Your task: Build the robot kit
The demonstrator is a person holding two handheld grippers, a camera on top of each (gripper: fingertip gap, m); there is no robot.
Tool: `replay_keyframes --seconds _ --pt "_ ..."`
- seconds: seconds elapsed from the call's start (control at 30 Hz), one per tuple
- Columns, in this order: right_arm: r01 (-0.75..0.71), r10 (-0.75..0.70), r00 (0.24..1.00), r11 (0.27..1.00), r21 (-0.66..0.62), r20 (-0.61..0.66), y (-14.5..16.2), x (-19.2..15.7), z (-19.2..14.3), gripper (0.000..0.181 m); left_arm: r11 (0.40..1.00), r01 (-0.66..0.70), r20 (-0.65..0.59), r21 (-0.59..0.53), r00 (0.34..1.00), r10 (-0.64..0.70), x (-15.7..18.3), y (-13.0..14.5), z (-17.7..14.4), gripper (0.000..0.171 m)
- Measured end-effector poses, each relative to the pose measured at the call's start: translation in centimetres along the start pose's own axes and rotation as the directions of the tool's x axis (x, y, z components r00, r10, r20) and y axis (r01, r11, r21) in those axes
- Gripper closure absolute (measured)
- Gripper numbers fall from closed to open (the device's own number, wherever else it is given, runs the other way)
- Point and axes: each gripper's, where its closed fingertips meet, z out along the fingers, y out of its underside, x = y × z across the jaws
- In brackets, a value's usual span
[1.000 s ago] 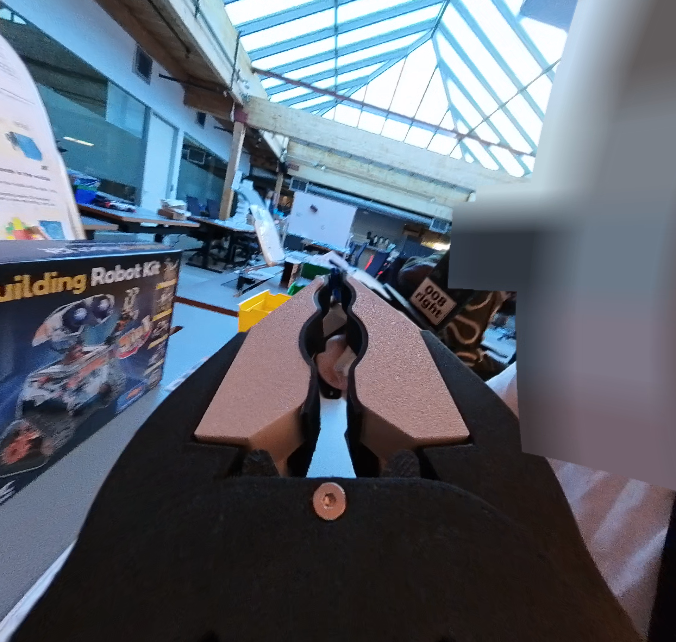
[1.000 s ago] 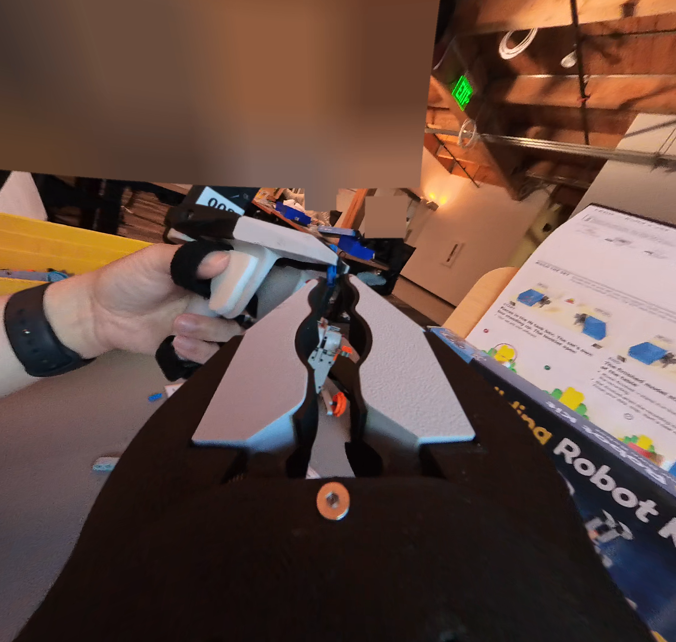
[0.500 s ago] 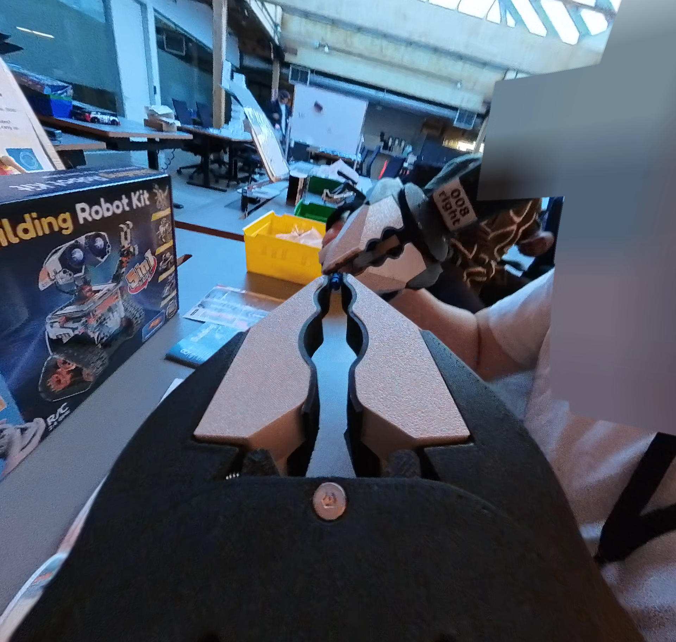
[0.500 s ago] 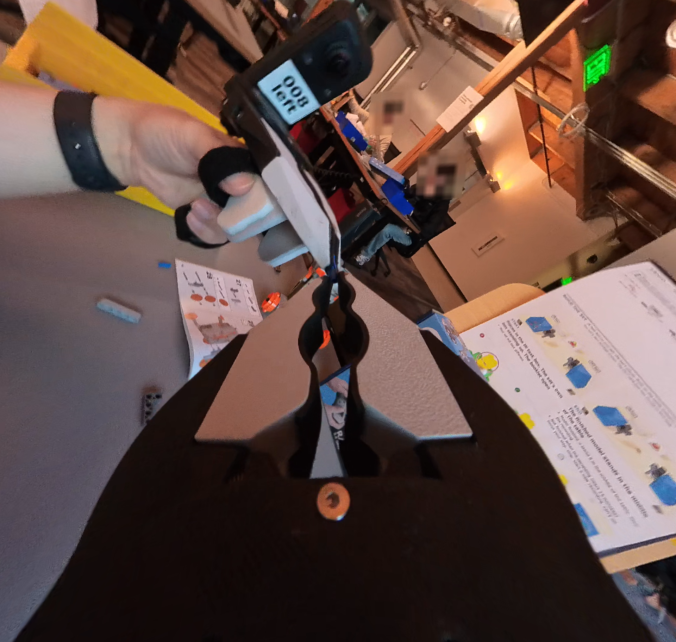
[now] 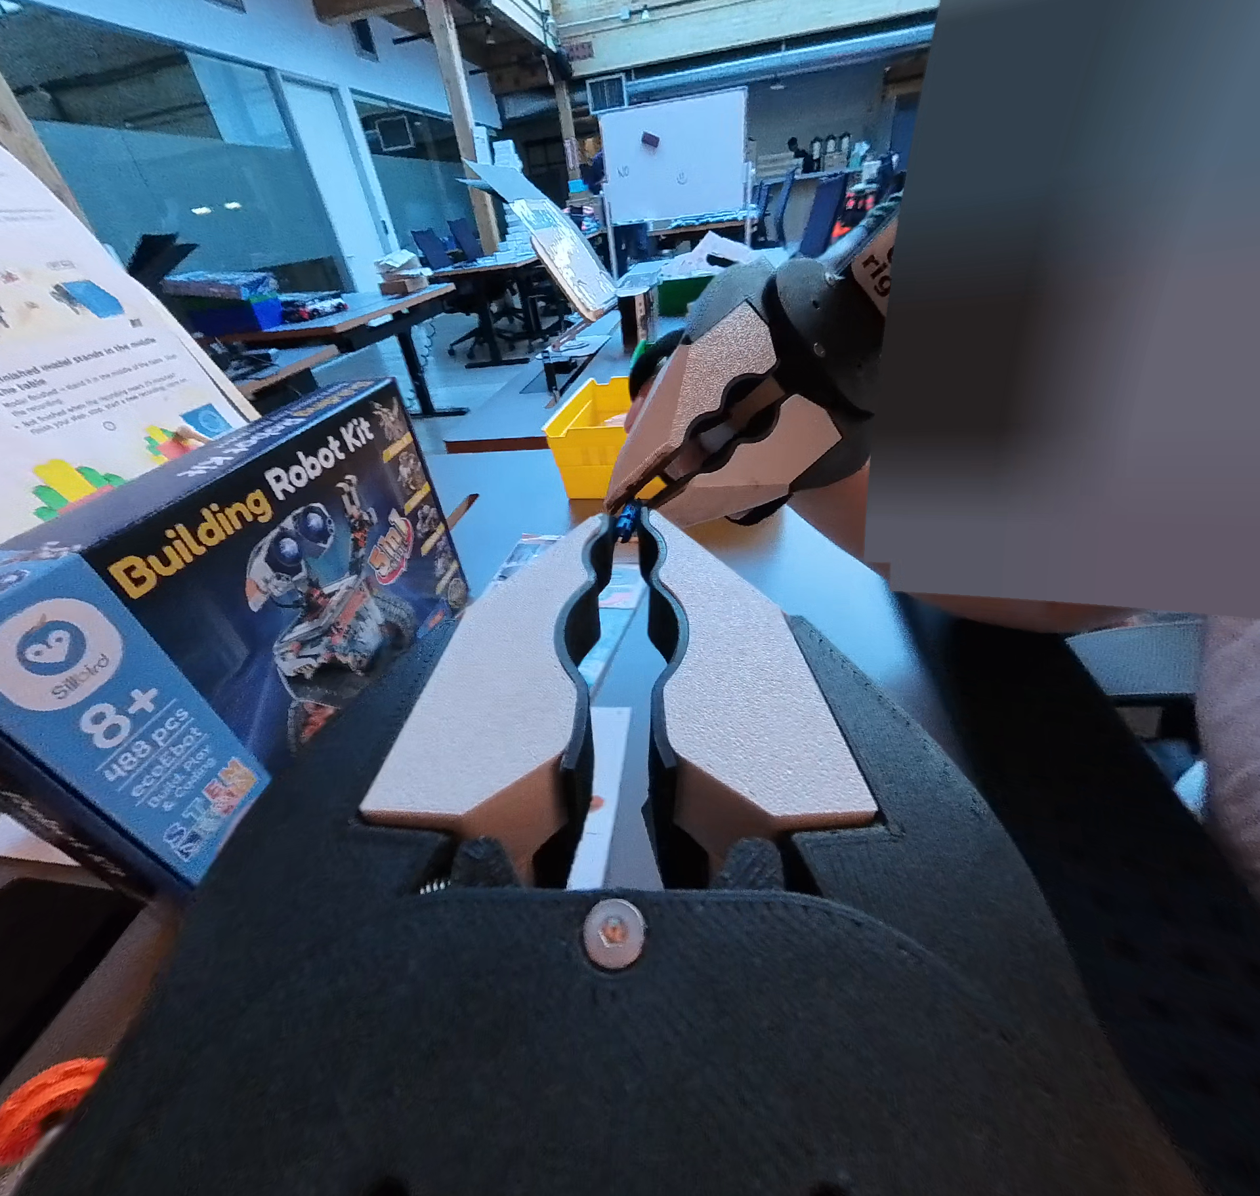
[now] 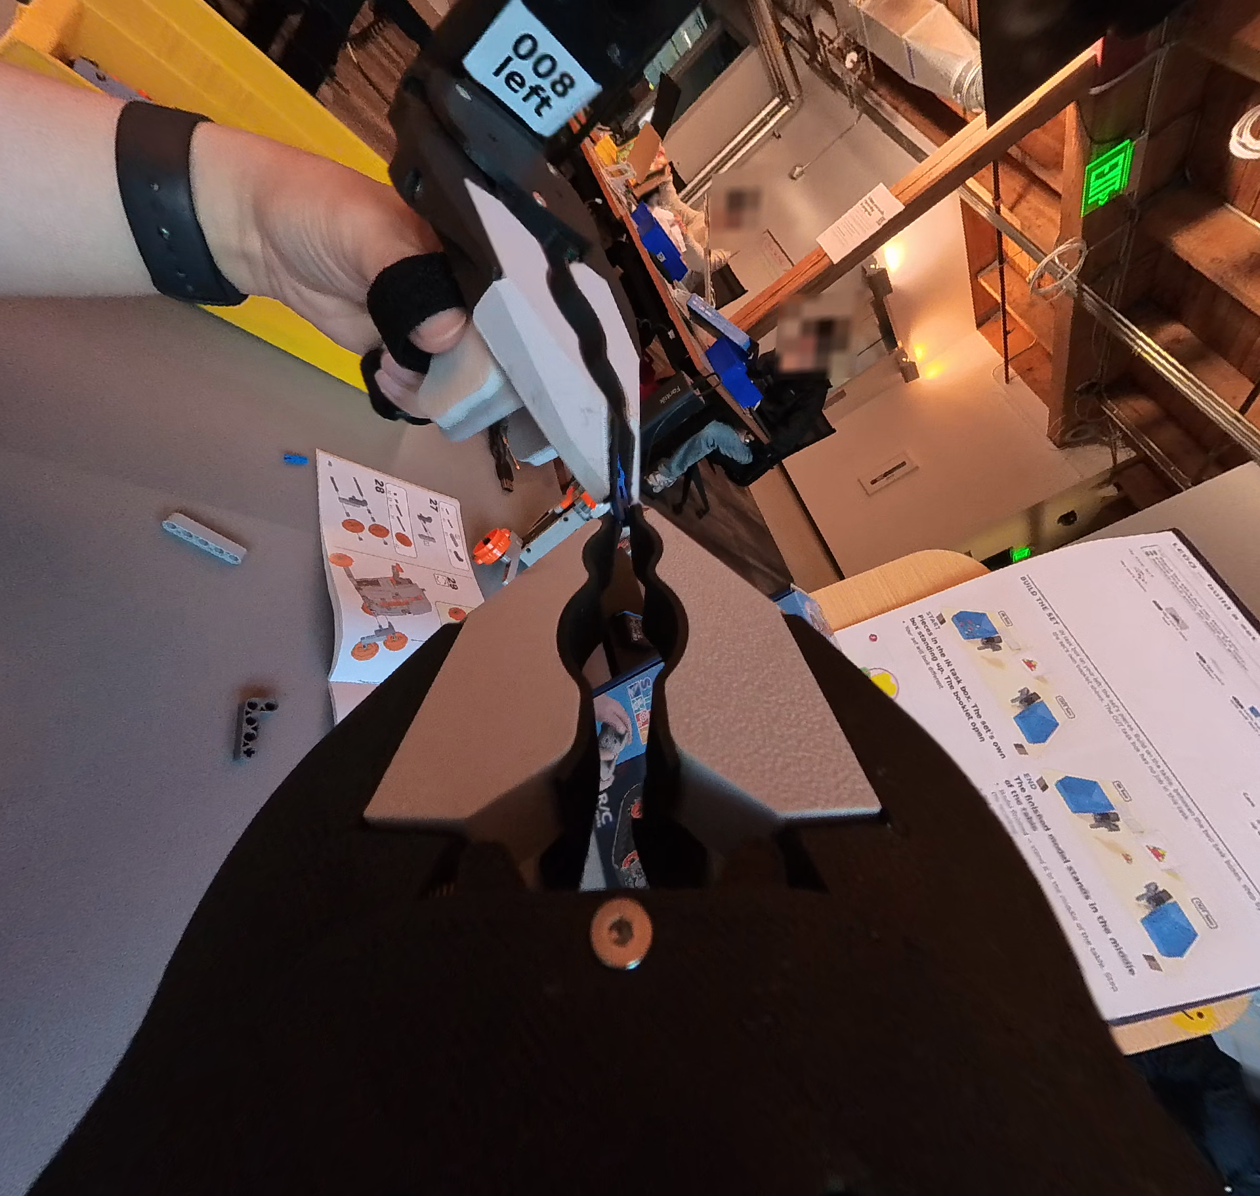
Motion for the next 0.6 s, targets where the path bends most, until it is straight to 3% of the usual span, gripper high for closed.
replay_keyframes --seconds 0.13,0.6 --pt "-0.025 0.025 1.0 1.0 0.013 0.015 -0.1 0.0 -0.1 0.178 0.989 -0.15 0.066 -0.003 0.986 0.15 -0.1 -0.1 0.0 0.166" --pt "-0.088 0.083 0.994 0.994 0.068 0.077 -0.9 -0.5 -0.5 0.178 0.974 -0.223 0.038 0.035 0.974 0.222 1.0 -0.5 -0.1 0.168"
